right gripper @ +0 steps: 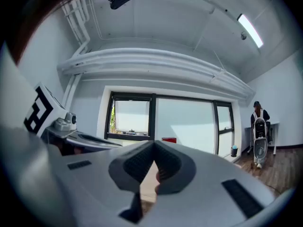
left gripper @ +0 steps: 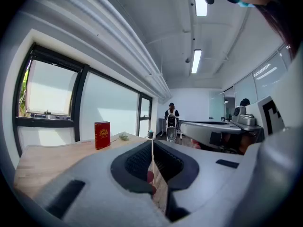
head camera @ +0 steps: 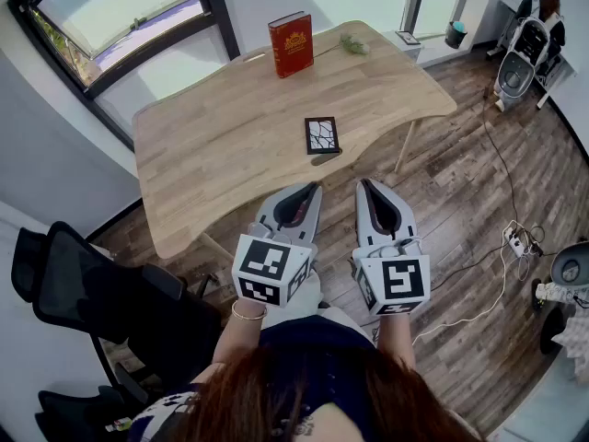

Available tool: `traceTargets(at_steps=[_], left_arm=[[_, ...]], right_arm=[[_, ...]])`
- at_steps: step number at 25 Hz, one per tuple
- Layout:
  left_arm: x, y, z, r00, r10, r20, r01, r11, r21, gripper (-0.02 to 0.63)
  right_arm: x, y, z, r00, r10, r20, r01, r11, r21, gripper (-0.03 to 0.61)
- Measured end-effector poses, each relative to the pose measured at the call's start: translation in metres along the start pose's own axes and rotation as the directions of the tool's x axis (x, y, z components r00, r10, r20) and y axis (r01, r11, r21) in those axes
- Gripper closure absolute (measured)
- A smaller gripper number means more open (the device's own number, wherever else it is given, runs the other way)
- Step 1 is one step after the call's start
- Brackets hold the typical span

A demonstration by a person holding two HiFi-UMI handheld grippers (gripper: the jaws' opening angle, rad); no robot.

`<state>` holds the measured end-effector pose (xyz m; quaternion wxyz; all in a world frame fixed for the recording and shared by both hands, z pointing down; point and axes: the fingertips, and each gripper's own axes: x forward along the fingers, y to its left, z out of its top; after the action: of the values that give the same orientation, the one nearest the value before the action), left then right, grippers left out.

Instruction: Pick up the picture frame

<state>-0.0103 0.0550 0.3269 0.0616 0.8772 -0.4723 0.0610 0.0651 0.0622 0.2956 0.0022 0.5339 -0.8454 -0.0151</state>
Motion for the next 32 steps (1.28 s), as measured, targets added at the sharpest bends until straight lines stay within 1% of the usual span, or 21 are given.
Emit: traceTargets(at_steps=[8,15,22,32], left_arm=[[0.019,0.022,0.002,1.000,0.002,0.000,-0.002,1.000,-0.012,0.580],[0.032,0.041,0.002,1.000,0.002,0.000,-0.002,1.000,-0.018,0.580],[0.051,0.065,0.005,1.000,-0.004,0.006,0.004,1.000,-0.015,0.580],[0.070,0.096,0.005,1.000,-0.028,0.009,0.029,0.999,-0.033,0.580]], right_arm=[[0.026,-0.005,-0.004,1.000,0.001,-0.009,-0.001,1.000,-0.002,0.554],[0.047,-0.010,-0.007,1.000,0.021,-0.009,-0.020,0.996,0.089,0.554],[0.074,-0.013,-0.011,1.000,0.021,-0.022,-0.019,0.996,0.091,0.554],[0.108,-0.011,-0.013,0.999,0.005,-0.046,-0.003,0.998,0.062,0.554]])
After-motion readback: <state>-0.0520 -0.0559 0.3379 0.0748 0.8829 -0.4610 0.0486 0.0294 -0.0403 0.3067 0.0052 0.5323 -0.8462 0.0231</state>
